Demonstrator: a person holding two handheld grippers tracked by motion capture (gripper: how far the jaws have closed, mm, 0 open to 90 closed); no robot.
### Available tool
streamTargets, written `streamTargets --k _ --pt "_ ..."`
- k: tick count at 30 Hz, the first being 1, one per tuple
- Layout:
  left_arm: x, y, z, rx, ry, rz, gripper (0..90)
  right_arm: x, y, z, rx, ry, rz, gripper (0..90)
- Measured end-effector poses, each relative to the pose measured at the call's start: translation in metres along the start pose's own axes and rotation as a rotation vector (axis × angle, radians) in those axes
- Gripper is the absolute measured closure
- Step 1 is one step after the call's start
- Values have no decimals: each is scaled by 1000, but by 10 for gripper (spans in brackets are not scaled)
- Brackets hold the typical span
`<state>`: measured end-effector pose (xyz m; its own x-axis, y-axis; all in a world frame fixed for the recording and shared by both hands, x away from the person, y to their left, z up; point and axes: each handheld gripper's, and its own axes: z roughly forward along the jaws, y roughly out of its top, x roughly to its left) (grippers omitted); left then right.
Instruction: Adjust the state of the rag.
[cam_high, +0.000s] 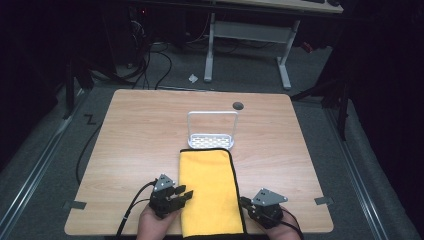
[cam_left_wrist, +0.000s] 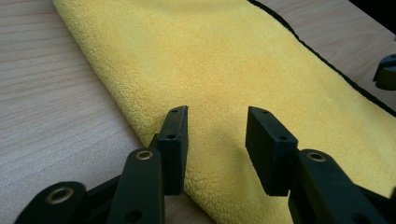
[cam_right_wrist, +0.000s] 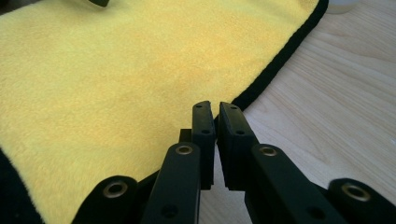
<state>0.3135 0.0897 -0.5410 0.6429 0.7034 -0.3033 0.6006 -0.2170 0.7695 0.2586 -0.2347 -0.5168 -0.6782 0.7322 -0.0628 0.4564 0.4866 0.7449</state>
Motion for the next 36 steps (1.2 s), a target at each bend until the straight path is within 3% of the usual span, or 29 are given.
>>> streamTargets --k 7,14,19,20,23,26,27,31,33,34,36 --pt "0 0 0 1 0 -6 604 -5 -1 5 -2 -9 25 777" --pt "-2 2 -1 2 20 21 631 -8 10 15 -33 -56 60 738" --pt "5 19 -1 -24 55 33 695 -19 27 29 -37 -59 72 757" --pt "10 34 5 -36 85 48 724 -26 38 41 -27 -61 53 768" --pt "17 47 23 29 138 94 759 -35 55 62 3 -64 65 781" --pt "21 47 33 84 147 114 761 -40 64 81 47 -76 70 785" --pt "21 44 33 75 147 118 761 -40 63 85 67 -70 71 784" --pt "16 34 27 51 109 117 756 -34 54 79 65 -63 45 772" --pt "14 31 25 52 89 113 709 -31 50 74 62 -55 44 768" --pt "8 28 22 65 69 110 698 -24 40 64 50 -38 35 760" --pt "6 29 20 72 72 121 655 -20 34 59 40 -36 31 731"
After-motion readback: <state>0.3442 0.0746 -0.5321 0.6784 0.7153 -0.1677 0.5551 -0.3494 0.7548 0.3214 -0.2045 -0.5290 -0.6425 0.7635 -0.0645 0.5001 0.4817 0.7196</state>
